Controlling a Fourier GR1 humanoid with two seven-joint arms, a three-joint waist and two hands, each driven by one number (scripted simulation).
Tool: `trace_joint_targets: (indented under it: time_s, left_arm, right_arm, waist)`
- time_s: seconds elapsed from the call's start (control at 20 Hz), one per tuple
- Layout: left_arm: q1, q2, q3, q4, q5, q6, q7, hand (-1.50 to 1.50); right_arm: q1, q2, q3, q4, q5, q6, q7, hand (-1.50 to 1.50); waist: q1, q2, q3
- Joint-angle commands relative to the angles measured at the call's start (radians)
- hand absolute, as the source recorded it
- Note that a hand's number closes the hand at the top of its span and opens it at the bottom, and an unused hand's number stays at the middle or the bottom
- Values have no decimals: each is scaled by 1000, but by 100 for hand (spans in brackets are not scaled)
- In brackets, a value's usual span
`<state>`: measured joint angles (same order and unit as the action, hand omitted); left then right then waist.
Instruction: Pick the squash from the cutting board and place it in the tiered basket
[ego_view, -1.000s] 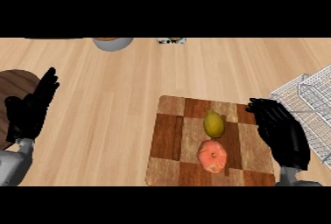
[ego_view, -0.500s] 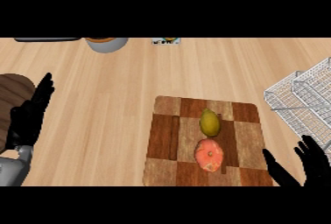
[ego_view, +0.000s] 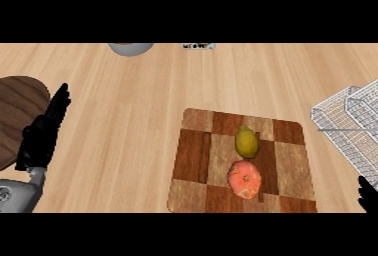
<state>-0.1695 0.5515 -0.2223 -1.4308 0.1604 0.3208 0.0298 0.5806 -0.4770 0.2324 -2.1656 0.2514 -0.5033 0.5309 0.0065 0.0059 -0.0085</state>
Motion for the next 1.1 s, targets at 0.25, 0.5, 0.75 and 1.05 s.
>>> trace_joint_targets:
  time_s: [0.25, 0.5, 0.75, 1.05]
  left_arm:
    - [-46, -25, -7, 11, -23, -6, 18, 0]
    - [-41, -46, -28, 7, -60, 7, 19, 0]
    - [-41, -31, 3, 15, -33, -29, 23, 0]
    - [-35, -65, -10, 8, -54, -14, 25, 0]
  right_arm:
    - [-255, -170, 7, -254, 90, 233, 694, -150]
    - [-426, -100, 66, -205, 80, 294, 908, -150]
    - [-543, -32, 121, -9, 62, 332, 924, -150]
    - [-606, 35, 165, 70, 97, 368, 956, -150]
  waist:
    - [34, 6, 2]
    - [32, 3, 3]
    - [37, 4, 5]
    - [16, -2, 5]
